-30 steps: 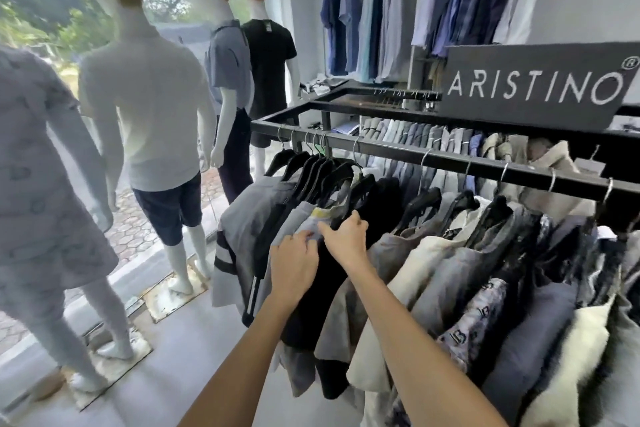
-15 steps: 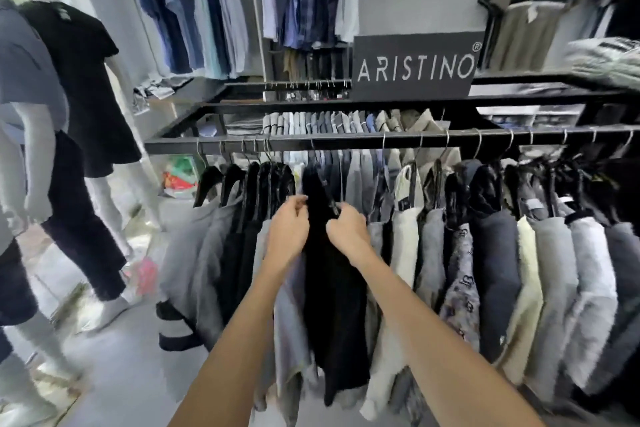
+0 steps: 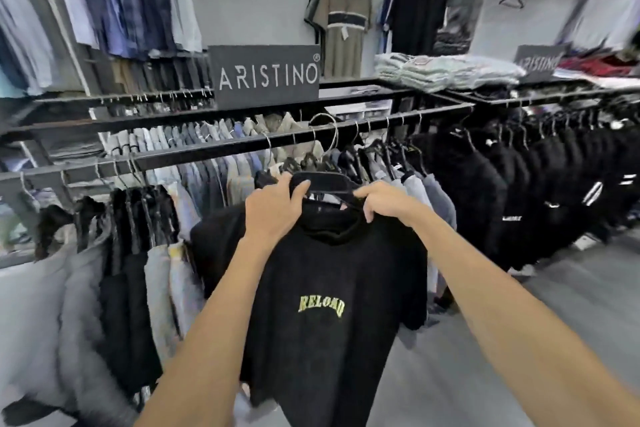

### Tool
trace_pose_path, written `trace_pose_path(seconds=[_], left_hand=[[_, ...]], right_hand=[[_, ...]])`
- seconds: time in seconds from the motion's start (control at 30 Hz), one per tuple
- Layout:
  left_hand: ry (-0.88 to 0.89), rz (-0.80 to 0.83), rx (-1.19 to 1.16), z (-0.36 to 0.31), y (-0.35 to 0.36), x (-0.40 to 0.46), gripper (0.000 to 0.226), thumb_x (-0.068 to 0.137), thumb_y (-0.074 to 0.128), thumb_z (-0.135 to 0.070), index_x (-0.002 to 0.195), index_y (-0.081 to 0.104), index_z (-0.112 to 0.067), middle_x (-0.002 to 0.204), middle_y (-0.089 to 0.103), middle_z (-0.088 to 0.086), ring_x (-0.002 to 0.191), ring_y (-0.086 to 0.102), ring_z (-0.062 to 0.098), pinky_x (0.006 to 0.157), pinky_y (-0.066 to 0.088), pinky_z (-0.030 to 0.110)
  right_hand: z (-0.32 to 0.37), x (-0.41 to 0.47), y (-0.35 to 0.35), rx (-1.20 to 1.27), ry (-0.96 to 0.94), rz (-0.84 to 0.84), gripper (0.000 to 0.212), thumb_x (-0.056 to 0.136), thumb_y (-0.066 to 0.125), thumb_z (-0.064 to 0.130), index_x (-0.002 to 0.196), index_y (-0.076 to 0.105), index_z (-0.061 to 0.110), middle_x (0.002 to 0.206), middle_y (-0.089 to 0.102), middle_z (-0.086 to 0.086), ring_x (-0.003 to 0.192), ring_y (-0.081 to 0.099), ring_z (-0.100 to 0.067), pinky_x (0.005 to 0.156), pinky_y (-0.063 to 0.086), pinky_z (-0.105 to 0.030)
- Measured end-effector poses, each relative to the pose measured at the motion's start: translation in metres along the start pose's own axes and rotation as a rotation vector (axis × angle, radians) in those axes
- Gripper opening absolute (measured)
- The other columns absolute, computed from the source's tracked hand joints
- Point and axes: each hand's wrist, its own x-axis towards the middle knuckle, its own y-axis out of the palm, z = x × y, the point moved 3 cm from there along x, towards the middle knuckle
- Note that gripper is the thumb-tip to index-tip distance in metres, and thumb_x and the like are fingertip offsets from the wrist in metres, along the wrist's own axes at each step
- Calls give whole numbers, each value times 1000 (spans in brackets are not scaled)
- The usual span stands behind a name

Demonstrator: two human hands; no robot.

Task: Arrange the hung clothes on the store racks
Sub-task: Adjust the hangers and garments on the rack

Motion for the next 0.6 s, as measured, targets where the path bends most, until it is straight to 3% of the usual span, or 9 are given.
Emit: trace_pose_path(seconds=[0.07, 0.1, 0.13, 0.17, 0.2, 0.3, 0.37, 0.47, 0.6], left_hand=[[19, 42, 5, -36, 7, 4, 53, 99, 30, -58, 109, 57, -13, 77, 68, 10, 73, 66, 34, 55, 38, 34], [19, 57, -11, -53, 12, 5, 53, 100, 29, -58, 111, 56, -13, 79, 68, 10, 74, 66, 34, 56, 37, 34], [14, 81, -28, -68, 19, 6, 52, 101, 28, -57, 113, 54, -13, 80, 67, 10, 75, 65, 33, 58, 36, 34], [19, 100, -45, -83, 26, 8, 52, 101, 27, -57, 115, 53, -14, 80, 67, 9, 76, 65, 33, 59, 35, 34], [30, 116, -63, -98, 33, 9, 51, 101, 27, -56, 115, 53, -14, 80, 67, 8, 76, 65, 32, 59, 34, 34], [56, 145, -130, -142, 52, 15, 52, 101, 27, -57, 117, 53, -15, 87, 69, 10, 84, 66, 33, 64, 34, 36], [72, 167, -161, -172, 64, 22, 53, 101, 27, -57, 120, 54, -15, 95, 69, 11, 90, 65, 34, 68, 36, 38], [97, 193, -232, -216, 81, 35, 55, 100, 29, -58, 121, 56, -16, 101, 68, 10, 95, 65, 32, 79, 44, 42], [154, 193, -226, -278, 102, 48, 51, 101, 29, -57, 103, 55, -13, 81, 65, 5, 80, 63, 28, 62, 36, 35]], right_hand=[[-15, -7, -20, -54, 8, -115, 40, 82, 47, -16, 112, 70, -4, 125, 64, -16, 120, 54, -29, 88, 43, -43], [-25, -9, -30, -51, 1, -177, 32, 81, 45, -14, 87, 72, 2, 93, 58, 1, 99, 57, -25, 77, 44, -42], [-38, -7, -41, -28, 1, -236, 28, 80, 45, -9, 66, 62, 9, 80, 65, -7, 81, 52, -27, 69, 40, -38], [-50, -8, -51, -4, 11, -287, 24, 81, 47, -2, 61, 57, 10, 90, 69, -15, 78, 50, -29, 68, 37, -35], [-63, -8, -59, 15, 18, -327, 18, 82, 51, 7, 68, 61, 9, 79, 67, -7, 81, 53, -27, 70, 39, -34], [-98, -13, -87, 85, 13, -399, 26, 89, 63, 28, 107, 74, 13, 117, 71, -1, 111, 61, -20, 96, 44, -35], [-120, -20, -105, 135, 9, -429, 42, 92, 66, 43, 123, 69, 15, 120, 65, 9, 116, 56, -10, 99, 41, -26], [-162, -22, -138, 189, 24, -529, 45, 87, 68, 55, 116, 74, 21, 114, 71, 11, 111, 62, -8, 100, 46, -27], [-214, -23, -183, 230, 20, -591, 34, 82, 71, 58, 96, 78, 28, 96, 75, 14, 100, 66, -5, 97, 51, -31]])
